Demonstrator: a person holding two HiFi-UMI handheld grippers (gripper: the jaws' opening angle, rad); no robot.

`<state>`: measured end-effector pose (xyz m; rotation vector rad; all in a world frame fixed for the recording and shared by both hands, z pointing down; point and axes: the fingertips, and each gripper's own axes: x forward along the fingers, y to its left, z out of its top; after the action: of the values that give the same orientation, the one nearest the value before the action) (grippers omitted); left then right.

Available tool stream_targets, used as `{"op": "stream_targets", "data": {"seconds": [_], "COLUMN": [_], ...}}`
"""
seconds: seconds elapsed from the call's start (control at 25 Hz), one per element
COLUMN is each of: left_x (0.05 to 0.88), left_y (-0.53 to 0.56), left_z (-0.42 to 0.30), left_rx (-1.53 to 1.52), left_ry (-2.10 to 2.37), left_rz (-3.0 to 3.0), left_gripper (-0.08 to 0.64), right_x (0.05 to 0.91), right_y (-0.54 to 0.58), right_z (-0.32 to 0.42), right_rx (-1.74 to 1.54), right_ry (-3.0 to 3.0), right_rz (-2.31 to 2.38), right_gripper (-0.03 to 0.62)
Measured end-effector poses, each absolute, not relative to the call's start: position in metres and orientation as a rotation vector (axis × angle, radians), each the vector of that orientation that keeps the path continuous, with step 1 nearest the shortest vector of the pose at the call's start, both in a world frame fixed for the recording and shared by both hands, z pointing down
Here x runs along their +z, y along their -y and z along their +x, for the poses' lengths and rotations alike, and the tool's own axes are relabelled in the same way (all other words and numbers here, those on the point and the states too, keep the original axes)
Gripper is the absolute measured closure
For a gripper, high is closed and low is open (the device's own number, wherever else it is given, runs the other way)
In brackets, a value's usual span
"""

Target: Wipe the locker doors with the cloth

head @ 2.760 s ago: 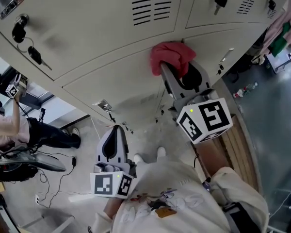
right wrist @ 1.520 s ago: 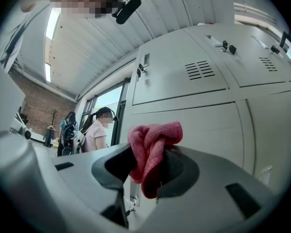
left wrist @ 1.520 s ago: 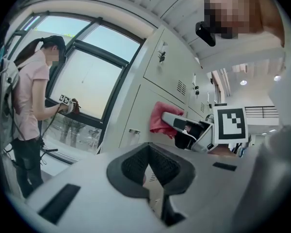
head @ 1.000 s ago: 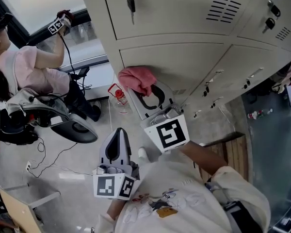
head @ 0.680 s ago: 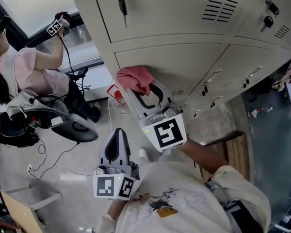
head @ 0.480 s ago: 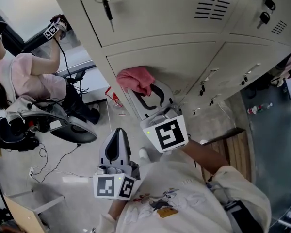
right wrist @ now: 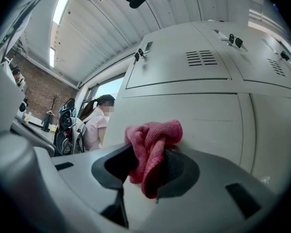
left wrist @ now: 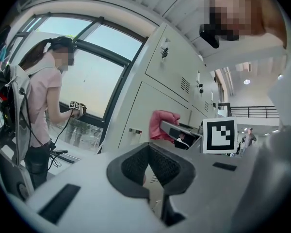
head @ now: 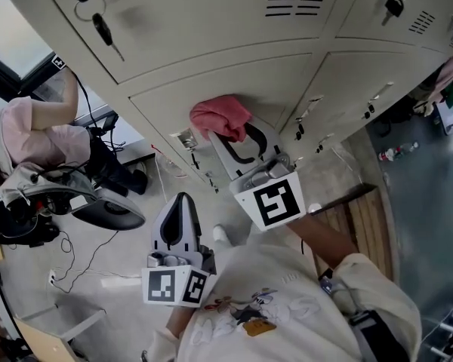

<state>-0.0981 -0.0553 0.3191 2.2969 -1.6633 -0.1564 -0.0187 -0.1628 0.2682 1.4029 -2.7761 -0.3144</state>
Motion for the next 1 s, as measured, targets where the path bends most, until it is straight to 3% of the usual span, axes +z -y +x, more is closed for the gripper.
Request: {"op": "stream_targets", "data": {"seconds": [1.0], "left_x": [0.320], "left_y": [0.072], "left_z": [-0.059], "left_rx": [-0.115], "left_ry": [1.572], "left_rz": [2.345], "left_gripper": [0.555], "right_x": [0.279], "right_y": [0.186], "right_z": [0.132], "right_rx": [-0.317], "right_ry": [2.524], "right_rz": [1.709], "right_gripper": [0.448]}}
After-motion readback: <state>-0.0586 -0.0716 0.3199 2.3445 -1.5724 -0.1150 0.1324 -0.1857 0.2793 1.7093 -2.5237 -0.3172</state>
